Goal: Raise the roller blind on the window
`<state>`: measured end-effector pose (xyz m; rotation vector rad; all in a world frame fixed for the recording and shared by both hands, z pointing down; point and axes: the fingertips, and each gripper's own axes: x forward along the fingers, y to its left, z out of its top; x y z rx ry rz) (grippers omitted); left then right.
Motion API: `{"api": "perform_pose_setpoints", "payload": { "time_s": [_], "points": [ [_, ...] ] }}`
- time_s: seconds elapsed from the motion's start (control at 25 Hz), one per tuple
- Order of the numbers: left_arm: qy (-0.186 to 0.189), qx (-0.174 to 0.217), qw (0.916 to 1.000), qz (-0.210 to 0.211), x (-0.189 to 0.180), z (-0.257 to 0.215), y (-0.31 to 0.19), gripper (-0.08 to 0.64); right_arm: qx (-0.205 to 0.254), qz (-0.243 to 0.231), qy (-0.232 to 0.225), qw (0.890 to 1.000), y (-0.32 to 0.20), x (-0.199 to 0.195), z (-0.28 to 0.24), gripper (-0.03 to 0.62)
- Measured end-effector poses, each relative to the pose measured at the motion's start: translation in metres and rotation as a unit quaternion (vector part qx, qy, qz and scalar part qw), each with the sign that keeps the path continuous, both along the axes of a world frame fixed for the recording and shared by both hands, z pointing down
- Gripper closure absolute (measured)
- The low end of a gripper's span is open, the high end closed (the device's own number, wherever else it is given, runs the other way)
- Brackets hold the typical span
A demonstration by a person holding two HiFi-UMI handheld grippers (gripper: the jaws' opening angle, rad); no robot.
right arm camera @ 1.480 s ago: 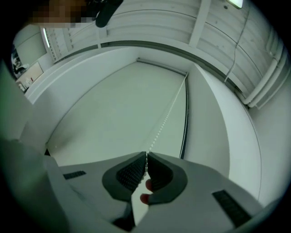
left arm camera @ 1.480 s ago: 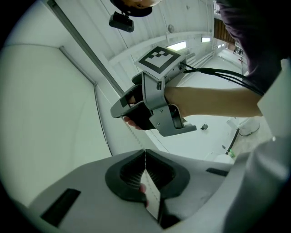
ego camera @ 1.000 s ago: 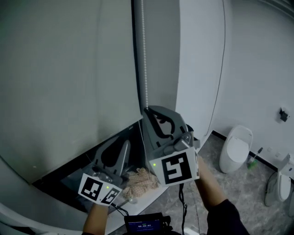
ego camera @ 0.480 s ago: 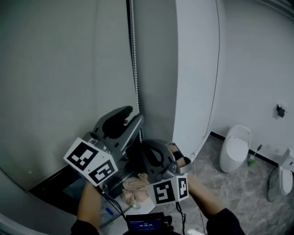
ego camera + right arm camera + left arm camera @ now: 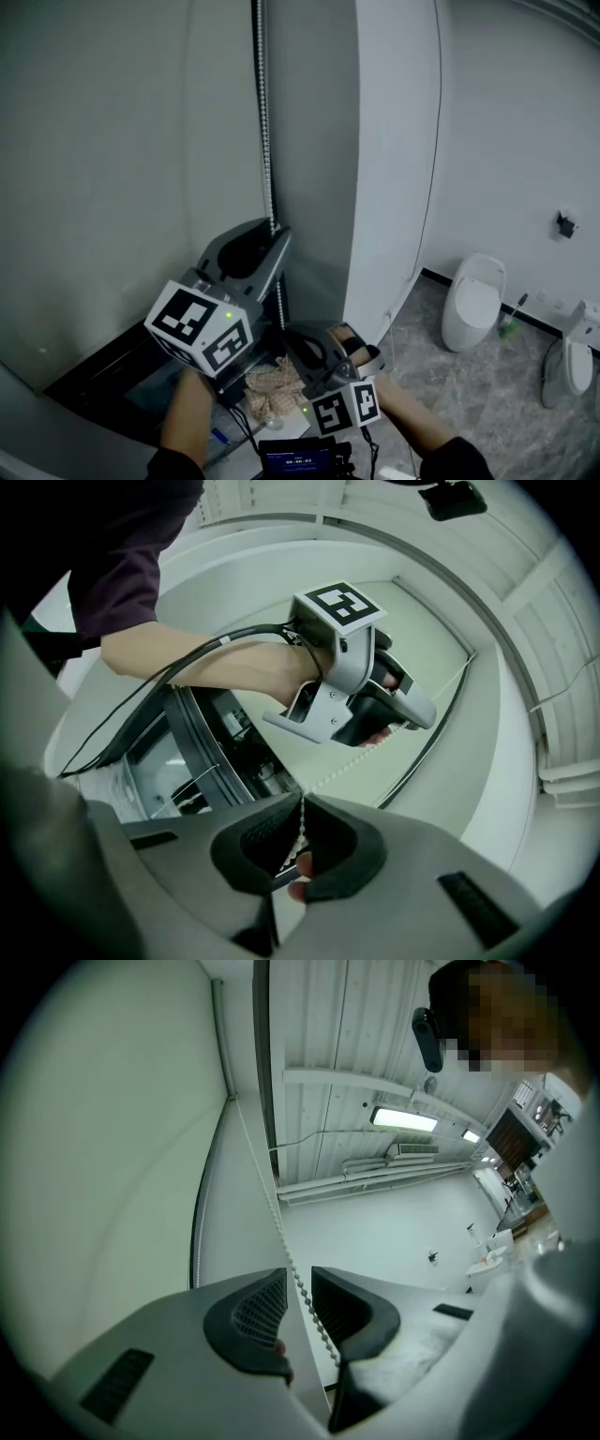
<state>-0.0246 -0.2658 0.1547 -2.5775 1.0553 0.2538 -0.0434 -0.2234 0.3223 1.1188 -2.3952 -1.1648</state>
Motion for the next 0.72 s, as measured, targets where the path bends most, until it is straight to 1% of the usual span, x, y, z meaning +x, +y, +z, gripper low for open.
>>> {"api": "perform_pose_setpoints", "payload": {
  "time_s": [0.04, 0.08, 0.12, 0.2, 0.32, 0.4, 0.48, 0.52, 0.56, 0.6, 0.64, 0.68, 0.72],
  "points": [
    [0.001, -0.001, 1.0000, -0.001, 0.000, 0.001, 0.000, 0.472, -0.003, -0.002, 0.001, 1.000, 0.001, 0.001, 0.001, 0.574],
    [0.005, -0.001, 1.0000, -0.001, 0.001, 0.001, 0.001, 0.502, -0.005, -0.004, 0.001, 1.000, 0.003, 0.002, 0.000, 0.574],
    [0.011, 0.000, 0.9999, -0.001, 0.001, 0.001, 0.003, 0.516, -0.006, -0.006, 0.003, 1.000, 0.004, 0.003, -0.001, 0.574],
    [0.014, 0.003, 0.9999, -0.003, 0.002, 0.004, 0.005, 0.533, -0.008, -0.009, 0.013, 1.000, 0.004, 0.004, 0.002, 0.574],
    [-0.012, 0.010, 0.9997, -0.019, 0.002, 0.021, 0.003, 0.541, -0.024, -0.007, 0.031, 0.999, 0.001, 0.001, 0.021, 0.574],
    [-0.025, 0.014, 0.9991, -0.032, -0.002, 0.040, 0.001, 0.541, -0.045, -0.003, 0.027, 0.999, -0.003, 0.000, 0.039, 0.574],
    [-0.031, 0.020, 0.9981, -0.049, -0.007, 0.056, 0.000, 0.543, -0.071, 0.000, 0.010, 0.997, -0.009, 0.004, 0.055, 0.574],
    [-0.035, 0.022, 0.9973, -0.061, -0.008, 0.063, 0.000, 0.543, -0.089, -0.006, 0.000, 0.996, -0.010, 0.007, 0.061, 0.573],
    [-0.041, 0.024, 0.9961, -0.075, -0.009, 0.069, 0.000, 0.543, -0.113, -0.022, -0.011, 0.993, -0.009, 0.009, 0.065, 0.573],
    [-0.046, 0.026, 0.9948, -0.087, -0.011, 0.074, 0.001, 0.543, -0.146, -0.051, -0.026, 0.988, -0.005, 0.009, 0.067, 0.572],
    [-0.048, 0.028, 0.9937, -0.097, -0.013, 0.077, 0.001, 0.543, -0.185, -0.090, -0.050, 0.977, 0.000, 0.009, 0.065, 0.572],
    [-0.048, 0.029, 0.9931, -0.103, -0.015, 0.079, 0.002, 0.543, -0.227, -0.126, -0.081, 0.962, 0.004, 0.010, 0.059, 0.569],
    [-0.047, 0.030, 0.9928, -0.106, -0.018, 0.079, 0.004, 0.543, -0.262, -0.151, -0.115, 0.946, 0.005, 0.014, 0.050, 0.555]
  ]
}}
